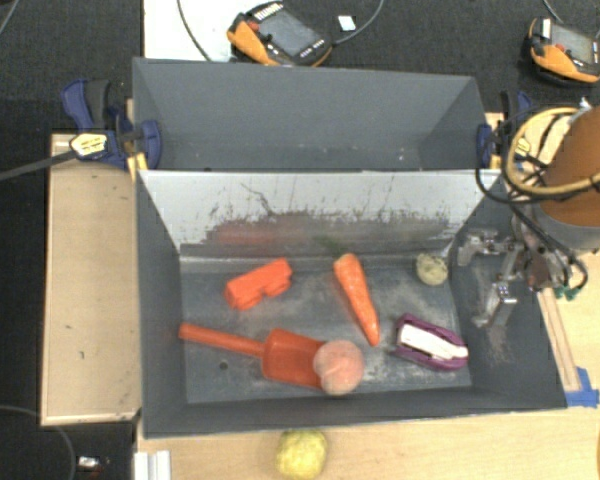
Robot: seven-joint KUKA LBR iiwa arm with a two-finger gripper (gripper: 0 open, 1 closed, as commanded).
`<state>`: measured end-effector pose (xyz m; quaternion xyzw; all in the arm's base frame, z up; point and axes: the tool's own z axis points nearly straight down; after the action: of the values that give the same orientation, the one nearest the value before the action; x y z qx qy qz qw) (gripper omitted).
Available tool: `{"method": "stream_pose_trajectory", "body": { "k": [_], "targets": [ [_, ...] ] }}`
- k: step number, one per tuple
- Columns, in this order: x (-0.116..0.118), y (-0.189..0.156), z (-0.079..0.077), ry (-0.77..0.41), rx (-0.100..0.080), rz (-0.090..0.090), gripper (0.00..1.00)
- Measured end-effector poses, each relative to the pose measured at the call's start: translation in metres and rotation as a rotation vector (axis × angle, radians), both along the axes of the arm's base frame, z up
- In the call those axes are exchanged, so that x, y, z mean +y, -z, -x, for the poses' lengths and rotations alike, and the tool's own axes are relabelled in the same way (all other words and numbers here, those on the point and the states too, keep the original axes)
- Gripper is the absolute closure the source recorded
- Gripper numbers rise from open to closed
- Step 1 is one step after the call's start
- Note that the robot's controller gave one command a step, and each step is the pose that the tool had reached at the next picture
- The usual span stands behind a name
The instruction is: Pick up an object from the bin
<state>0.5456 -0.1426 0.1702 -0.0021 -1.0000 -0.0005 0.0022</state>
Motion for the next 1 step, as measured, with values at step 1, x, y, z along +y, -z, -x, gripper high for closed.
{"method": "stream_pose_trajectory", "body": {
  "k": [1],
  "targets": [
    [0.0007,-0.0045,-0.002,-0.007,-0.008,0.002,0.0]
  ]
}}
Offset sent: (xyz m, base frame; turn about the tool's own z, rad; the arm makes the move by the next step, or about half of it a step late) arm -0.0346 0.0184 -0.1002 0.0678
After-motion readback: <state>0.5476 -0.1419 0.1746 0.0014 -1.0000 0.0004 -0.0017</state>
